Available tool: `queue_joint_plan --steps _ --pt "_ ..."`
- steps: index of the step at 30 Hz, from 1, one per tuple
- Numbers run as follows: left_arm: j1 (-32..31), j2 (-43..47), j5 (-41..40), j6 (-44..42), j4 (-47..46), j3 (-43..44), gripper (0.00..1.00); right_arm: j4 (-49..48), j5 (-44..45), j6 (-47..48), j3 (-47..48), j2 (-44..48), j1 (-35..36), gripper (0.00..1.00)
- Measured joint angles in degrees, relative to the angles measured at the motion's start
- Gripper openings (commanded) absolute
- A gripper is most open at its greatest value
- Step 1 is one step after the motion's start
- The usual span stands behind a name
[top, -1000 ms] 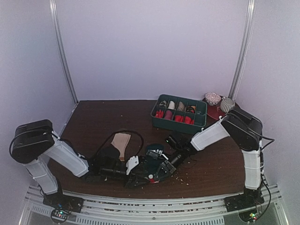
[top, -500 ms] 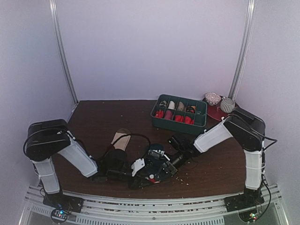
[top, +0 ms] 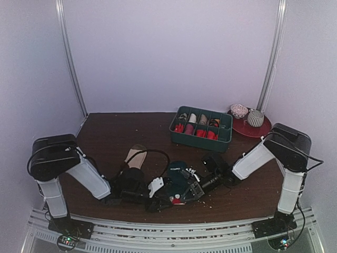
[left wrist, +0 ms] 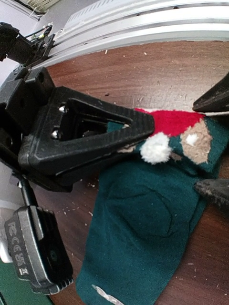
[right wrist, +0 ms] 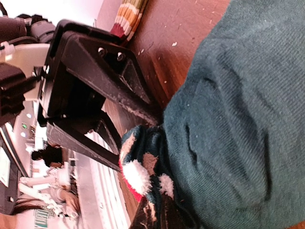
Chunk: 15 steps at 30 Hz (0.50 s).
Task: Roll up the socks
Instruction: Roll the sock at the center of the board.
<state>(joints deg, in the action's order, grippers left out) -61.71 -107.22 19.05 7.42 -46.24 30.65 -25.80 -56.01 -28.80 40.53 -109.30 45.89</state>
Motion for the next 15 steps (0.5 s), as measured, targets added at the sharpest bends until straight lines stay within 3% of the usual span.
queue_joint_plan --steps 15 --pt "-0.1 7.4 -5.0 -2.2 1.5 0.3 0.49 -16.7 -0.8 -13.3 -4.2 -3.2 -0.6 0.0"
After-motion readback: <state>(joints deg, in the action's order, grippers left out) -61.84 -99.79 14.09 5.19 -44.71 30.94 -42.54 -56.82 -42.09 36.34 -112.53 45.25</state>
